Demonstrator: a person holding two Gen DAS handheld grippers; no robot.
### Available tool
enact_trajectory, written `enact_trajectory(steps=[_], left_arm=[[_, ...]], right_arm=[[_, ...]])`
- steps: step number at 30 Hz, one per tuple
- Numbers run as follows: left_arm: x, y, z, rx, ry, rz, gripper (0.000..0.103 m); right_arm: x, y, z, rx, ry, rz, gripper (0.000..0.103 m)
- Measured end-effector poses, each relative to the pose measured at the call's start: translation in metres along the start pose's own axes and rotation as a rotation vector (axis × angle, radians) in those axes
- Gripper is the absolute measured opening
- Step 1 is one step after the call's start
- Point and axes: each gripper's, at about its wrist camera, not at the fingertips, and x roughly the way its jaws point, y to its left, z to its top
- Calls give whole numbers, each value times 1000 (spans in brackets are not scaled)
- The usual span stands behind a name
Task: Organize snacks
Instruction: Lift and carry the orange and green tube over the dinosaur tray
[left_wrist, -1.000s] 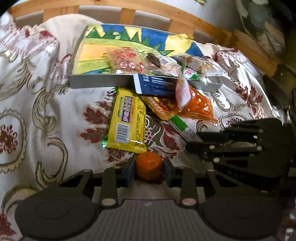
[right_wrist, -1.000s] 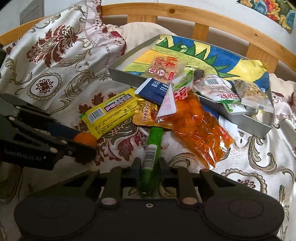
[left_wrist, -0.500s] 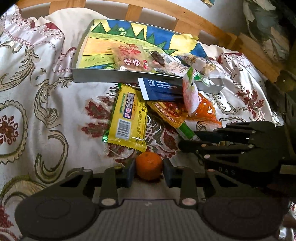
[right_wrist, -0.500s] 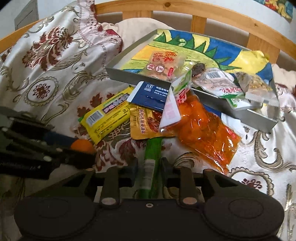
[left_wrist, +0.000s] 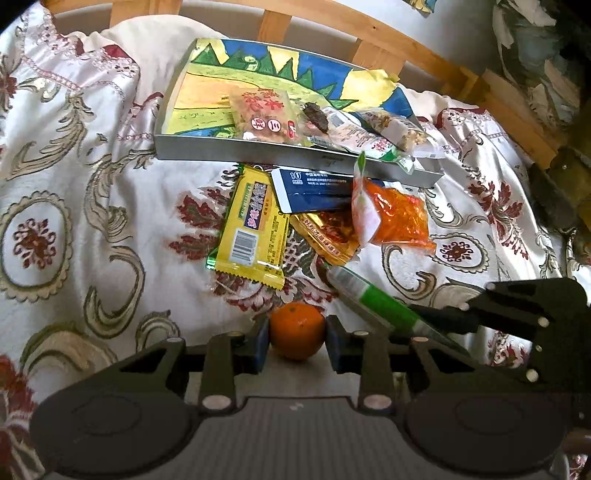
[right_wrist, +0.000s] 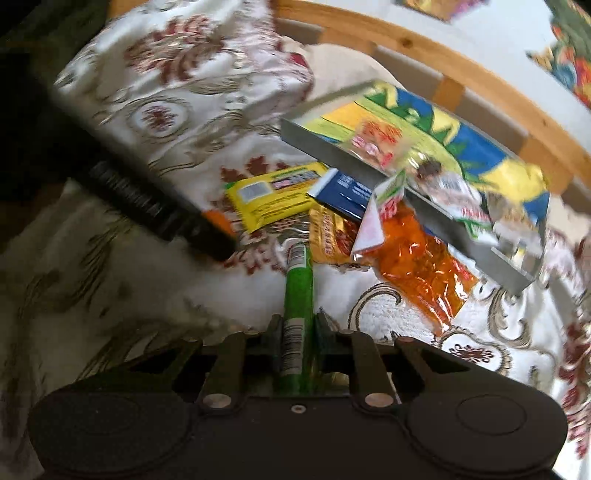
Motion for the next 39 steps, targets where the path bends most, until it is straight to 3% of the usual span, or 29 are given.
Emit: enact_trajectory(steps=[11,17,23,28,33,39], left_arm=[[-28,-8,-4,-25,-52,44,35],[-41,-10,8,-49,-138,69,35],[-37,-6,46,-66,-217,122,35],[-23,7,93,-140,-252,130,35],[4,19,138,-128,-299,167,35],[48,39,168,-160,-300,206,35]], right_arm=[[-43,7,-8,-66,-128,-36,18],[-52,-5,-1,-58,-224,-64,18],[-46,-31,19,-62,-295,-97,18],[-32,-64,47,-50,-340,-128,18],[2,-95,74,15,-340,-145,18],[56,-122,106,134,-301,-154,18]])
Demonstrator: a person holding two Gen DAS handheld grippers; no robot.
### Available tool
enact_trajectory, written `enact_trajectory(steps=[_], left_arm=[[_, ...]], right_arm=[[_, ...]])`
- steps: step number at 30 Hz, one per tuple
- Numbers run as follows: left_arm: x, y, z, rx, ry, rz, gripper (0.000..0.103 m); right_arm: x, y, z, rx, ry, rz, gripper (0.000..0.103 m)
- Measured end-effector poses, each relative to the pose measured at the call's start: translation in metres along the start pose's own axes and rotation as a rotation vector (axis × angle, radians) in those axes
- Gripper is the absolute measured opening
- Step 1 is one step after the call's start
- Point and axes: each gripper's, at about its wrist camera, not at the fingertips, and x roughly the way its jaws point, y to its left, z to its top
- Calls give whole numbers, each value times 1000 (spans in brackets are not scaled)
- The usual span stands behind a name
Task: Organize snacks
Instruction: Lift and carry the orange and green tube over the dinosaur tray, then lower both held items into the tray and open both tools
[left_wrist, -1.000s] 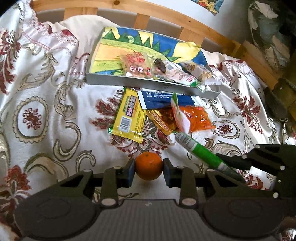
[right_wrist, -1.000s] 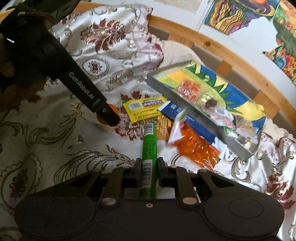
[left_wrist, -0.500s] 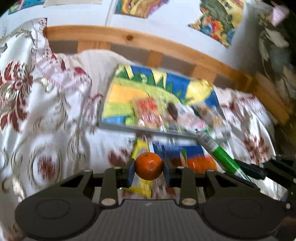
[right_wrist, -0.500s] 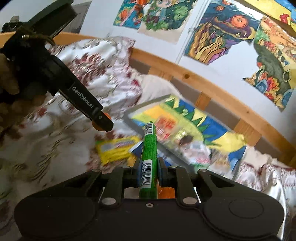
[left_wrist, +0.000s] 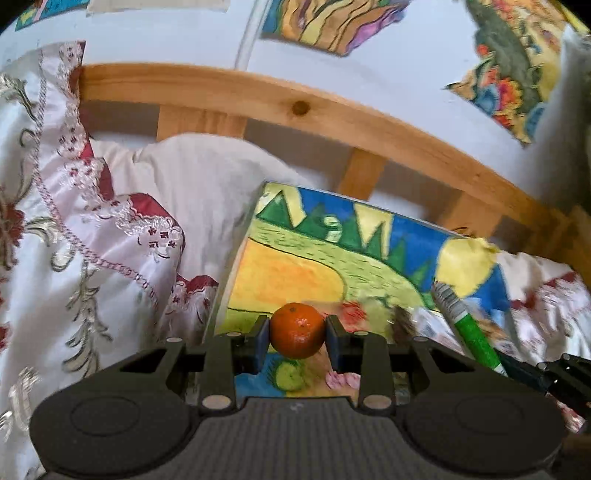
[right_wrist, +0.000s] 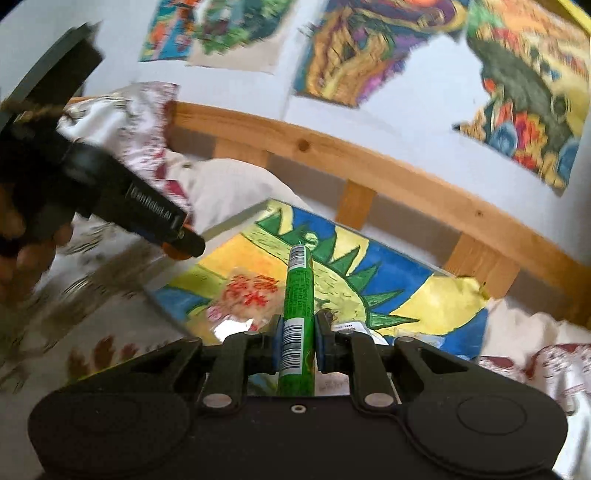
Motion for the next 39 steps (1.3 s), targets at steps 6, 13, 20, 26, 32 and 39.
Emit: enact_trajectory(steps=[6,13,20,26,32,39], left_arm=[[40,5,3,-1,38,23,35],[58,6,1,32,69,45,35],[64,7,-1,31,95,54,36],[60,16,0,-33,118,44,53],[38,30,6,-140,95,15,65],[-19,25,3,-135,-52,14,90]], right_arm=[[52,-13,14,110,44,0,18],[94,-24,17,289,134,8,18],[102,-21,11,327,166,13,19],[92,-21,13,340,135,1,40],[66,-22,18,334,66,-8,52],[11,-23,24,348,-55,-24,73]])
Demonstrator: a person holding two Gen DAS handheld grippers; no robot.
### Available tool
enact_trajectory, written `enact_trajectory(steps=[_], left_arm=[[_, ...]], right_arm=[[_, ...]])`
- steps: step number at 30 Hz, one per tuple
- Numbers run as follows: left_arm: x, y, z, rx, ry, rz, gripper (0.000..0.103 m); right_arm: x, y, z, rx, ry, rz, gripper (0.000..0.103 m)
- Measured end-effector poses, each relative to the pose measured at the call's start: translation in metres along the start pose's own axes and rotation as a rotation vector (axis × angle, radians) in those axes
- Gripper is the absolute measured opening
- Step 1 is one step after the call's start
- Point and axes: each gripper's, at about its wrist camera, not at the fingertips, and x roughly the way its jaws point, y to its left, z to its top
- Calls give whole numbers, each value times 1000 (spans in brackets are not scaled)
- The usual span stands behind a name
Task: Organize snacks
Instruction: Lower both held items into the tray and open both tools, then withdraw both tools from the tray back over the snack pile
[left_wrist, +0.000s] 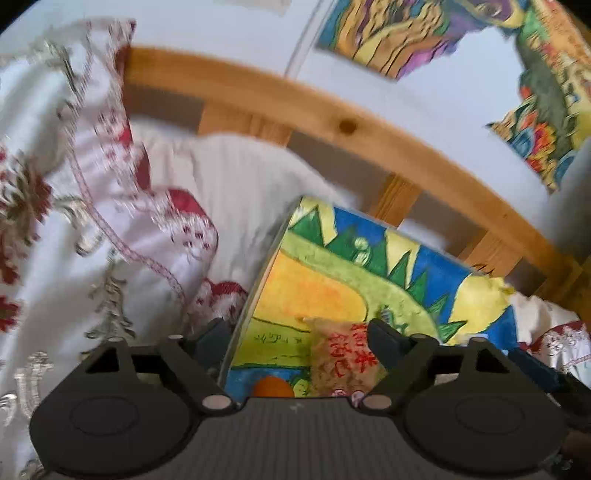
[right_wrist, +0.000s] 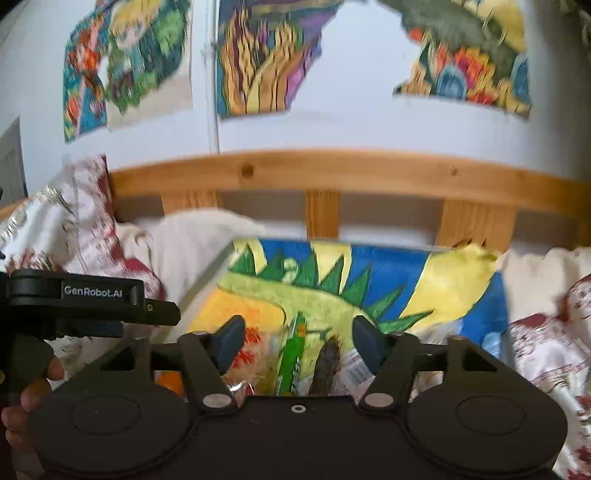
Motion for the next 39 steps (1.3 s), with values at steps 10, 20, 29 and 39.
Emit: enact_trajectory(steps=[10,20,29,39], left_arm=[[-81,-17,-20,106,-177,-4,102],[-135,-18,-56,99,-235,3,103],[-166,-20,-87,170,-258,36,103],[-170,-14,-117,182,-183,189,103]], right_arm=[[-84,-4,7,18,-155,25,102],[-151,0,-6,-33,-189,18,102],[-185,11,-28,-75,-175,32,102],[-196,11,-57,-62,-109,22,102]])
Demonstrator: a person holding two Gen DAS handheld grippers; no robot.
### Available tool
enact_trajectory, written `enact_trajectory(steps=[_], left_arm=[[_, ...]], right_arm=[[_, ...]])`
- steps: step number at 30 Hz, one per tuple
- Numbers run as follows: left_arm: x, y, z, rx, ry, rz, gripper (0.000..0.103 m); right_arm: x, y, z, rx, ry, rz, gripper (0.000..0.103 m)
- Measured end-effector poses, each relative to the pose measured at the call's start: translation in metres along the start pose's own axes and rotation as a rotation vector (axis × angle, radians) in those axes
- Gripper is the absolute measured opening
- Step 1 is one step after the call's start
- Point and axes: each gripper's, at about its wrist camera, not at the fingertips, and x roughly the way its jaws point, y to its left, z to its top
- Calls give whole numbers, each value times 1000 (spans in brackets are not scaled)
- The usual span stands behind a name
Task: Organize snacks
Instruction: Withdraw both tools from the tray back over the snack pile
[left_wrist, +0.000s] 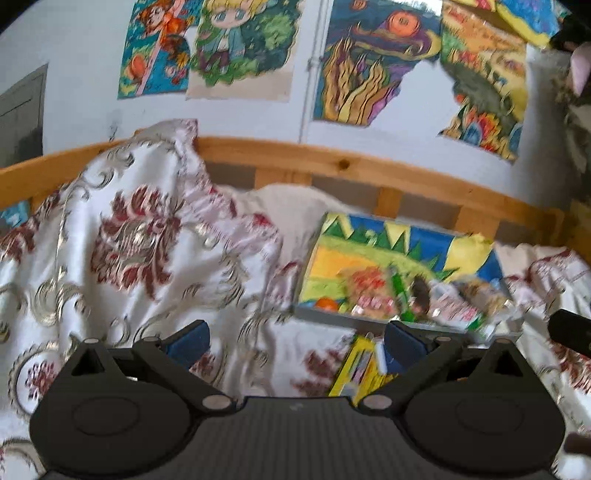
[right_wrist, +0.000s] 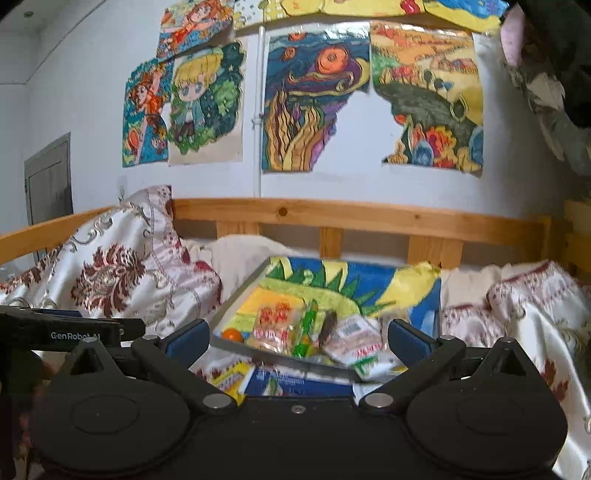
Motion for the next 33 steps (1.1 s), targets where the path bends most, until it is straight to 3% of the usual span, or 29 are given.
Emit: enact_trajectory(steps=[10,17,33], left_arm=[[15,-9,-23,114,110,4,103],[28,-9,-35,123,202,-88,103],[47,-6,-47,111,261,-73,103]], right_arm=[[9,-3,-32,35,121,-61,102],[17,-2,-48,28,198,-73,102],[33,2,-67,9,293,-83,102]])
